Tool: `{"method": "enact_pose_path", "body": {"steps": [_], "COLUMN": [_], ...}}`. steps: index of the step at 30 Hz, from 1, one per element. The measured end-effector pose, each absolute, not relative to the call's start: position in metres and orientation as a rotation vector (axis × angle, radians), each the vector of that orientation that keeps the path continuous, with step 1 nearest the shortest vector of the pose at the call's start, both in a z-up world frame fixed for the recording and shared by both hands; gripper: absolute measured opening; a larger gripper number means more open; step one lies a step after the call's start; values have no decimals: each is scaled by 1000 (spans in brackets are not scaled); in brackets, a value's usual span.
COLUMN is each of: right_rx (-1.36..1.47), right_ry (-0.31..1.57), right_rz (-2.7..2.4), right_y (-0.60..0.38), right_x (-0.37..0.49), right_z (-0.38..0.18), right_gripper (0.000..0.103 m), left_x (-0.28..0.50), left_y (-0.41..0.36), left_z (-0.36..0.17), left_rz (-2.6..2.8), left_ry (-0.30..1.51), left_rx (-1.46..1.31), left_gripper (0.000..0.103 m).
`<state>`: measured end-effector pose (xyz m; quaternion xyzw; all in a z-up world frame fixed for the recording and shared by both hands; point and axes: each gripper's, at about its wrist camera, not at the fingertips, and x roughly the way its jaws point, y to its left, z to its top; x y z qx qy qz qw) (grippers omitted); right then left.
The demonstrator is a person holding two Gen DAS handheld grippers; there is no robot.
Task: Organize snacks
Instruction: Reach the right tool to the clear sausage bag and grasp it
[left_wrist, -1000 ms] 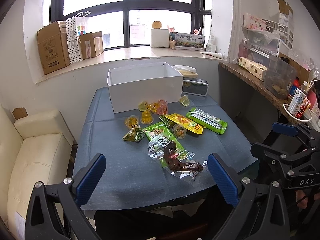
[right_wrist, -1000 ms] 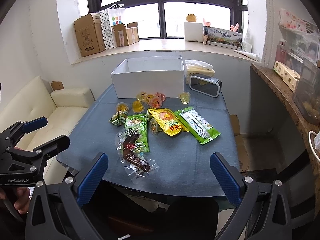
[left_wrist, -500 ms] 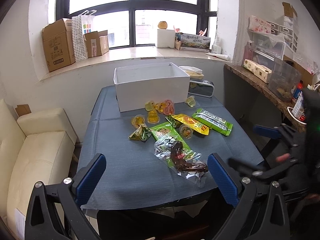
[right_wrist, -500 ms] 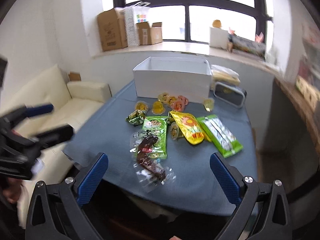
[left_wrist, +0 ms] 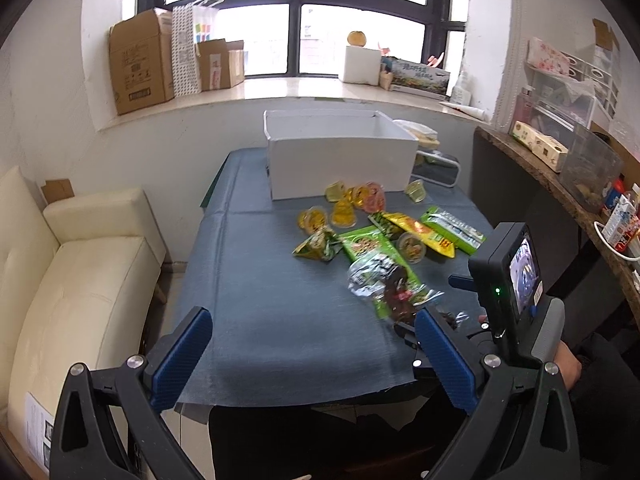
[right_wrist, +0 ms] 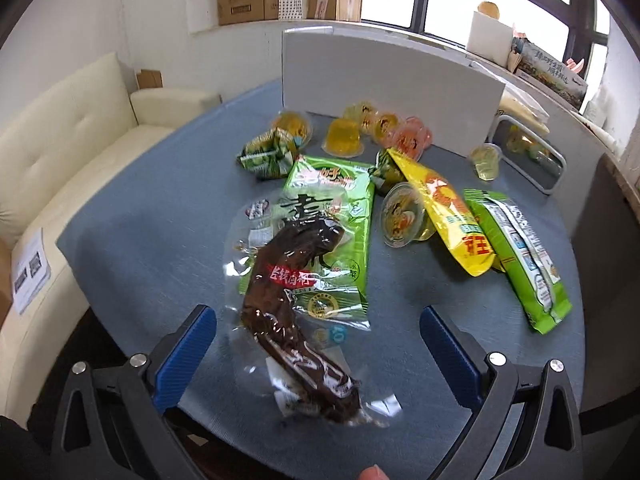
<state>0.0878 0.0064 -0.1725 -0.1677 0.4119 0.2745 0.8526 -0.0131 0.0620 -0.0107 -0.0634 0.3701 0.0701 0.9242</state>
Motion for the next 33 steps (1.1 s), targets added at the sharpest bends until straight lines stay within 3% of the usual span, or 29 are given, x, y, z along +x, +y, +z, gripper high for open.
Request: {"method": "enact_pose_path", "body": {"steps": [8,14,18,33], "right_rx": [-337,-353,-359,-235], "right_ry": [920,895,893,836], "right_rz": [574,581,599,616], "right_y": [10,21,26,-3], "right_x": [98,95,95,91], "right_z": [-189,-184,-183,-146], "right_gripper": [103,97,79,71], "left_x": [-10,-9,-7,11], "left_y": [69,72,72,71], "left_z": [-22,-27,-30,-38], "left_rz": [144,144,146,126], "left_ry": [780,790,797,814], "left_rx": [-149,-159,-156,-141], "left_gripper": [103,103,103,103]}}
